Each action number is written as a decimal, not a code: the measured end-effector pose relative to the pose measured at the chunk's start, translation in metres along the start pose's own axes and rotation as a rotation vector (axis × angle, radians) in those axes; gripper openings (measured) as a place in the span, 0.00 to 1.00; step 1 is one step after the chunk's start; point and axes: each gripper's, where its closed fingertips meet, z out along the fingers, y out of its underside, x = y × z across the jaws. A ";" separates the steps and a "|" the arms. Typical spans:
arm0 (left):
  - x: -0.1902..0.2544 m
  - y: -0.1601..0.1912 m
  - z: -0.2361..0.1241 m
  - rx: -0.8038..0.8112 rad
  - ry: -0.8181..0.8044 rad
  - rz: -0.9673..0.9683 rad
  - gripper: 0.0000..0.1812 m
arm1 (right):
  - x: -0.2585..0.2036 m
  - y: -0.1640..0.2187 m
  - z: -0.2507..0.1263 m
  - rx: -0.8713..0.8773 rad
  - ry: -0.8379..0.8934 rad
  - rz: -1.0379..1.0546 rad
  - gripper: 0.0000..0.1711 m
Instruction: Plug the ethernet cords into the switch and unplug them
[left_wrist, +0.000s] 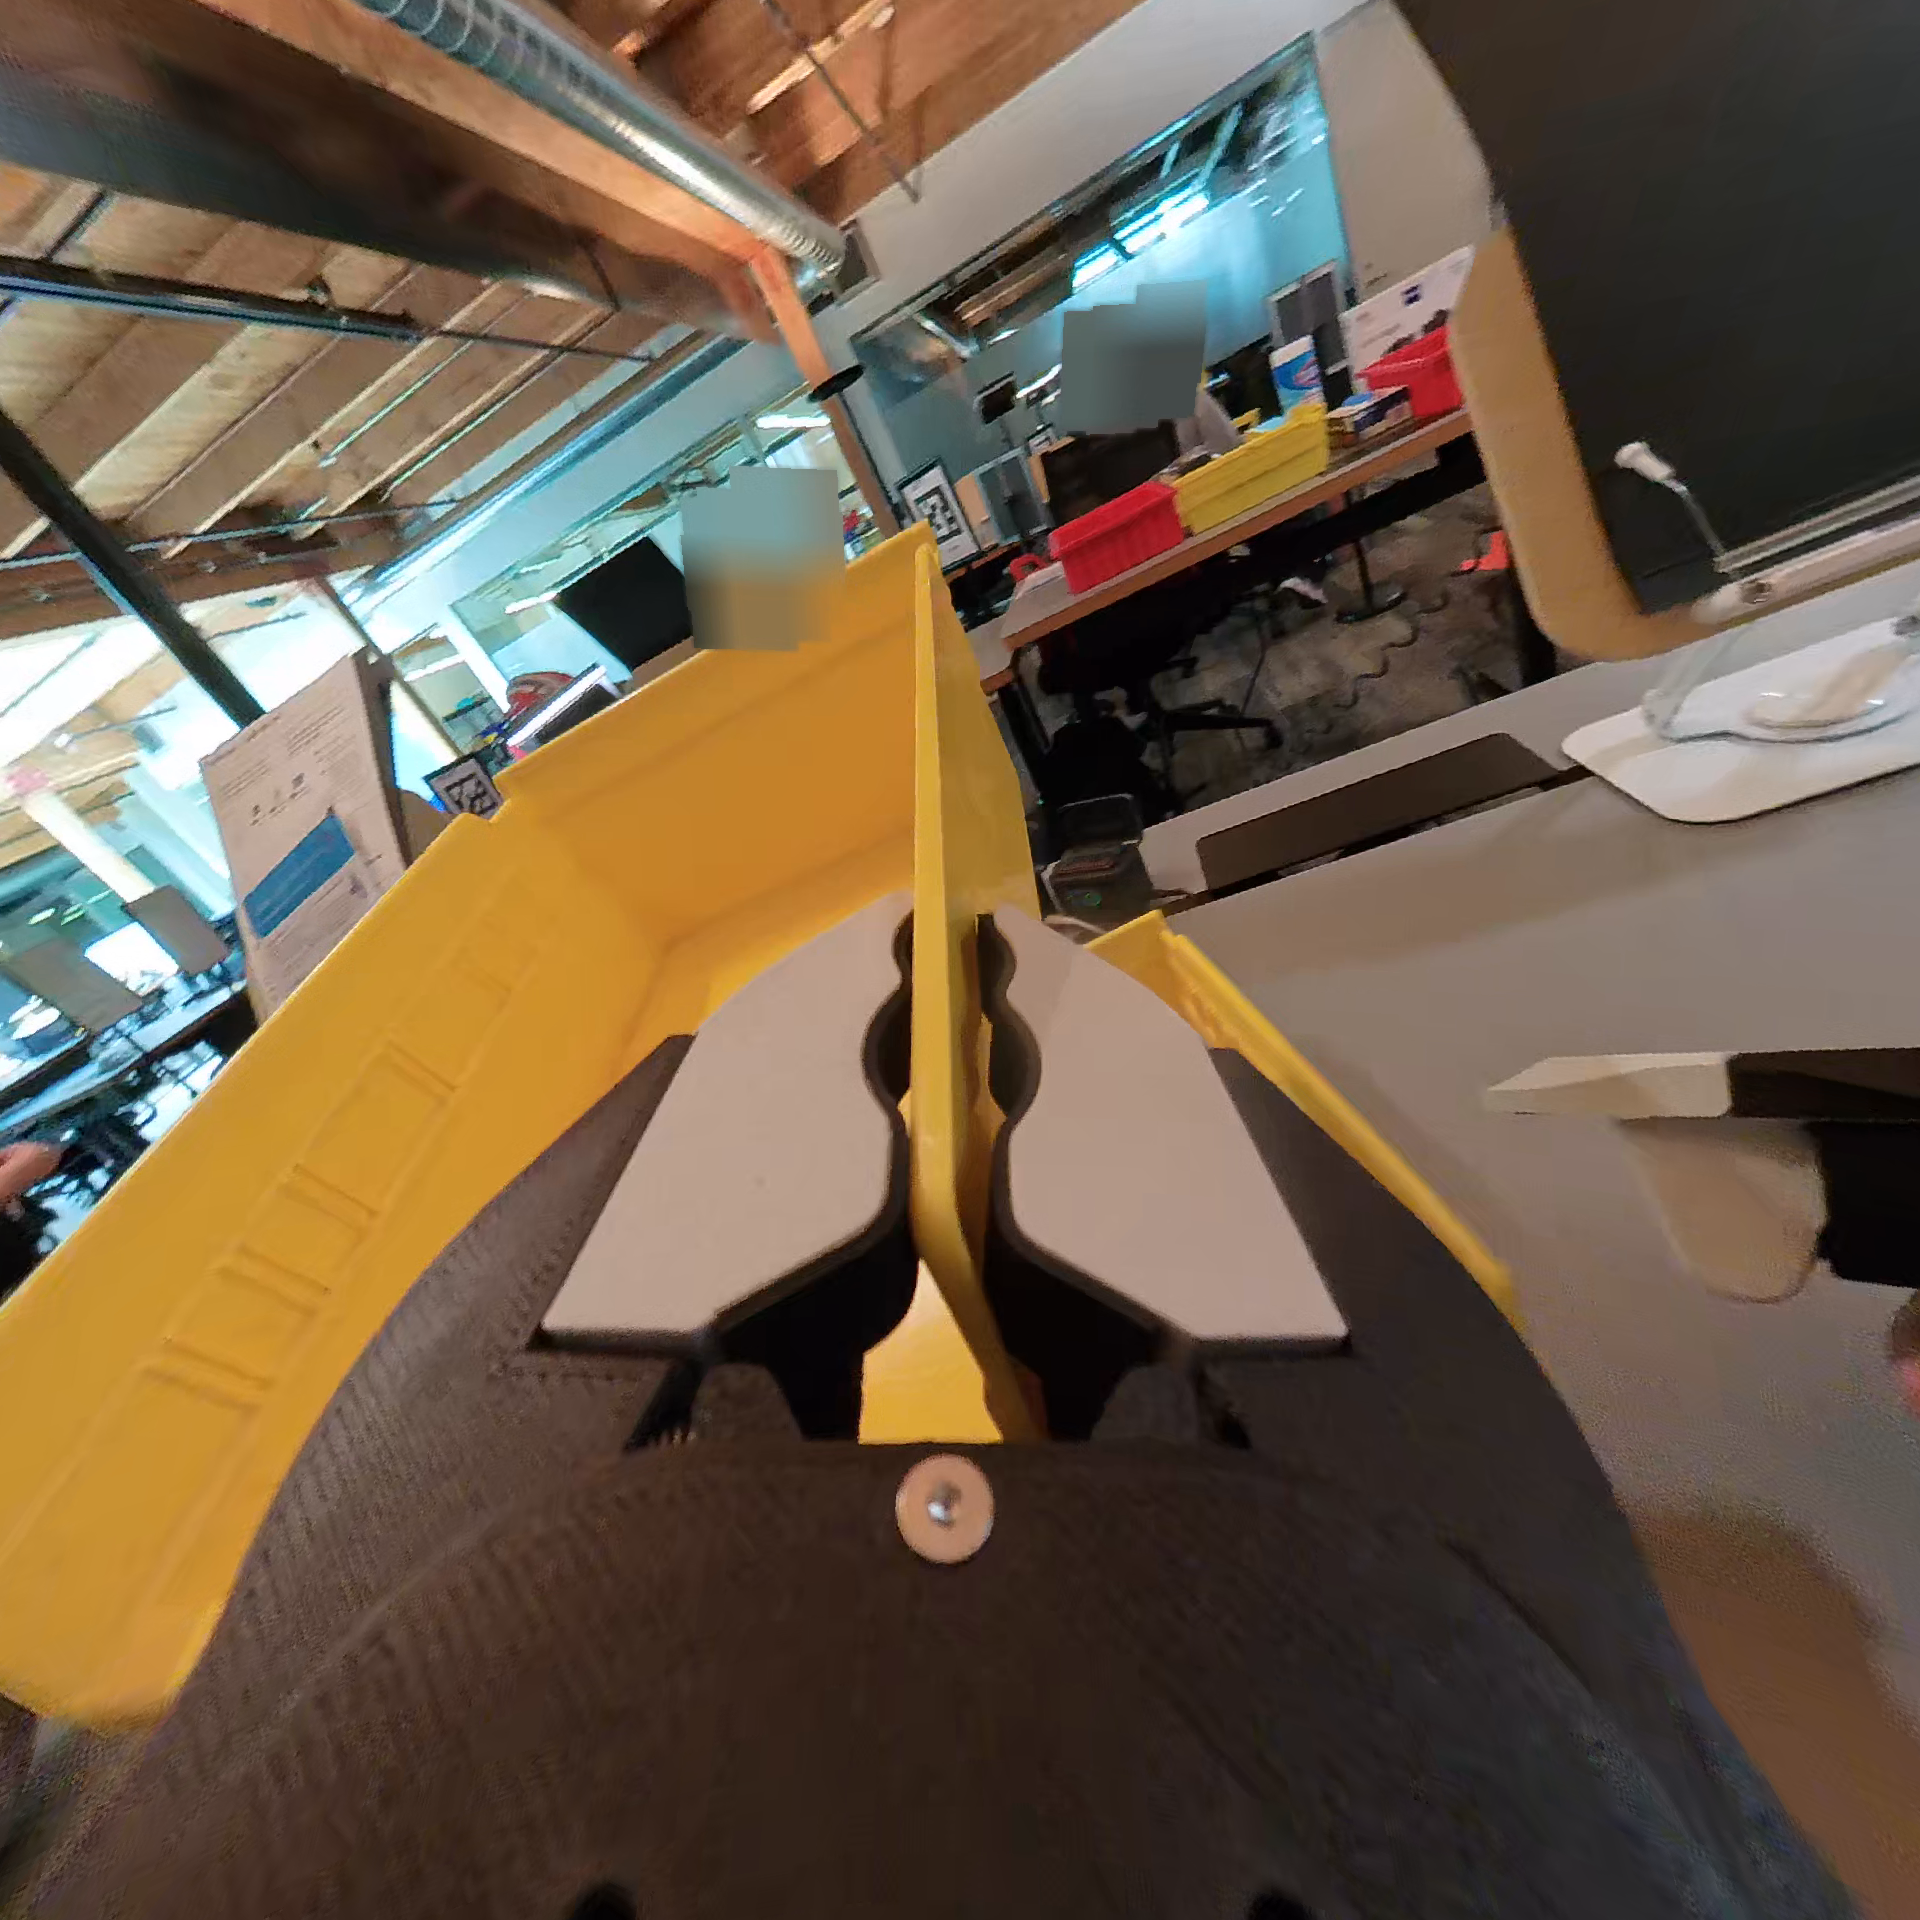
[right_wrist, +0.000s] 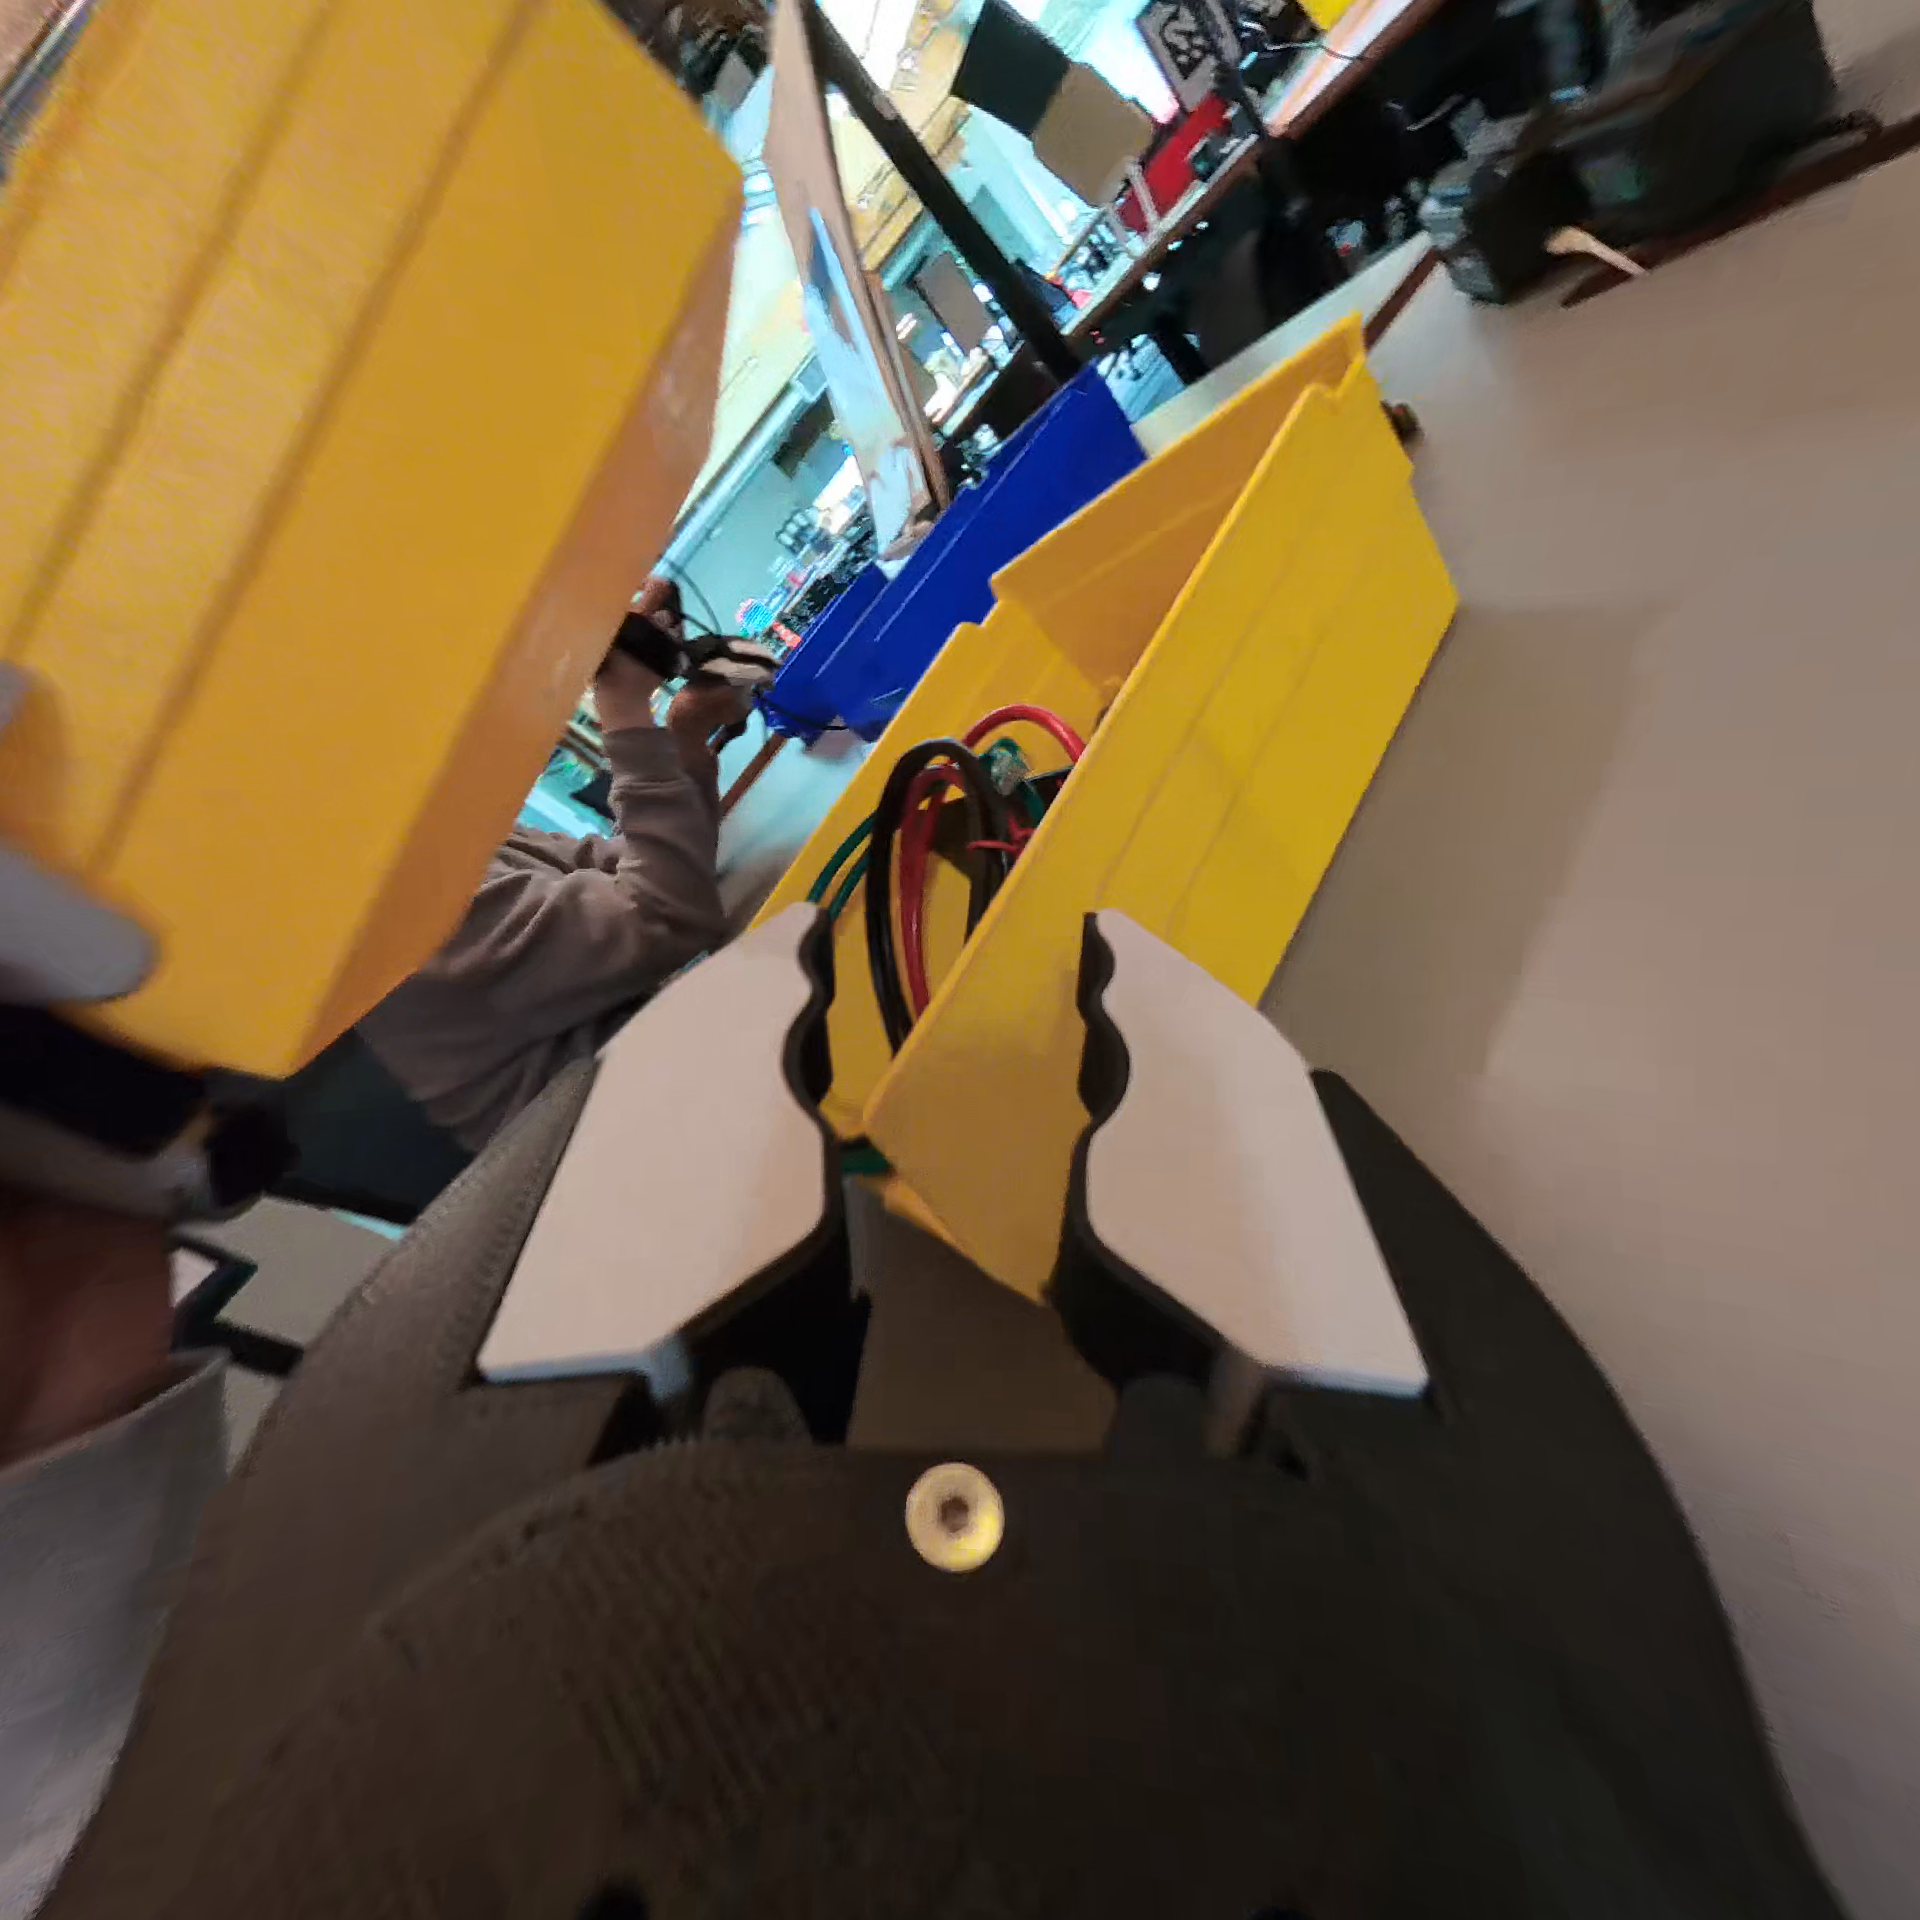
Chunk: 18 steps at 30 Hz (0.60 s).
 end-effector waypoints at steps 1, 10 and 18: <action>0.007 -0.003 0.002 0.008 0.019 0.010 0.04 | -0.003 -0.003 -0.012 -0.016 -0.013 -0.026 0.26; 0.155 -0.058 0.013 0.100 0.374 0.190 0.04 | 0.043 -0.048 -0.234 -0.071 0.152 -0.406 0.24; 0.354 -0.099 -0.031 0.260 0.780 0.129 0.04 | 0.118 -0.076 -0.440 0.184 0.465 -0.285 0.14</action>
